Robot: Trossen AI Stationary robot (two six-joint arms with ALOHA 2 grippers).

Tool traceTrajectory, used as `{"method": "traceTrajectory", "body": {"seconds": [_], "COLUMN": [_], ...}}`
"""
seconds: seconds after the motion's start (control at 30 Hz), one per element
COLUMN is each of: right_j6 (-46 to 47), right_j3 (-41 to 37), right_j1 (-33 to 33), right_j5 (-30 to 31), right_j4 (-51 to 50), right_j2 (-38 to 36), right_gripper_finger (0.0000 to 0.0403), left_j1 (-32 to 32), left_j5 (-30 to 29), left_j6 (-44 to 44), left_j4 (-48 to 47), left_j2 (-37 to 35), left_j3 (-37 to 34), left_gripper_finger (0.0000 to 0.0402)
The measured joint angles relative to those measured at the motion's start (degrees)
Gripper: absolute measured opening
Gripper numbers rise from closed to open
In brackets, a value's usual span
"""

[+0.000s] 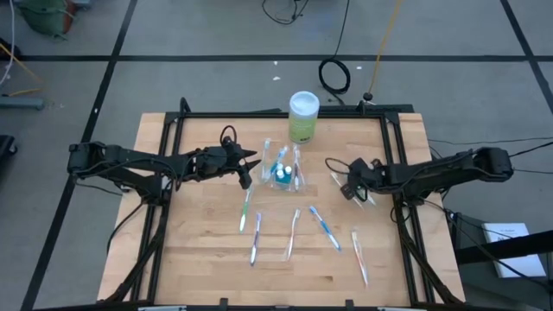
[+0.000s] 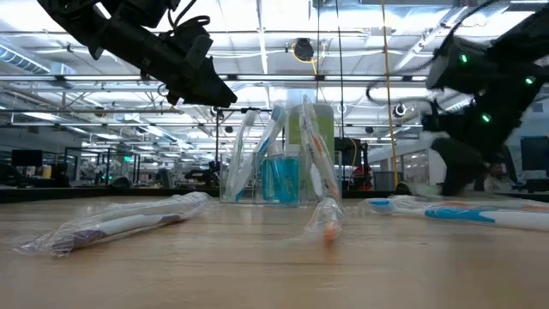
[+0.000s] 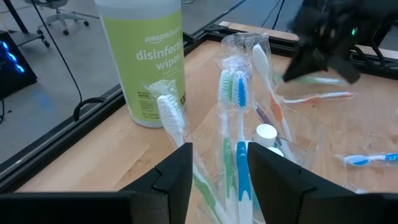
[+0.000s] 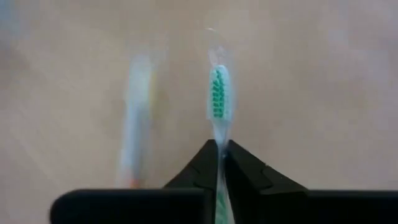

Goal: Pick & Place toothbrushing station
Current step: Put the green toothbrush into the transparent organizer

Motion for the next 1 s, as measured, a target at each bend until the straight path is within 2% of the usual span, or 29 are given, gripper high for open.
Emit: {"method": "traceTrajectory", "body": {"seconds": [0.17,0.27,0.37,0.43,0.57,0.73,0.87,1.0], "right_j6": [-8.46,-20.57,-35.01,-42.59,-49.4,-50.83,-49.32,-47.71], "right_j3": [4.64,4.61,4.36,4.2,4.45,6.98,9.21,9.4], "right_j1": [2.21,4.43,6.52,7.54,7.7,6.35,6.23,7.1], "right_j5": [13.2,18.62,18.22,15.38,9.43,9.79,9.83,11.8], "right_j4": [15.92,39.49,64.31,77.1,95.99,106.28,105.83,102.93], "right_j2": [-0.08,0.48,4.45,8.62,19.08,31.68,37.78,39.92], "right_gripper_finger": [0.0011,0.0004,0.0005,0.0005,0.0002,0.0002,0.0001,0.0], "left_j1": [0.01,0.01,0.0,0.01,-0.01,-0.08,-0.14,-0.88], "left_j5": [0.0,0.0,0.0,0.0,0.0,0.0,0.04,0.05], "left_j6": [-0.02,-0.02,-0.02,0.2,0.28,-0.17,-0.35,-0.61], "left_j4": [0.19,-0.07,-0.04,-0.02,-0.04,-0.04,-0.24,-2.47], "left_j2": [0.0,0.0,0.0,0.0,0.0,0.0,0.0,0.0], "left_j3": [0.0,0.0,0.0,0.0,0.0,0.0,0.0,0.0], "left_gripper_finger": [0.0157,0.0157,0.0157,0.0157,0.0157,0.0157,0.0157,0.0157]}}
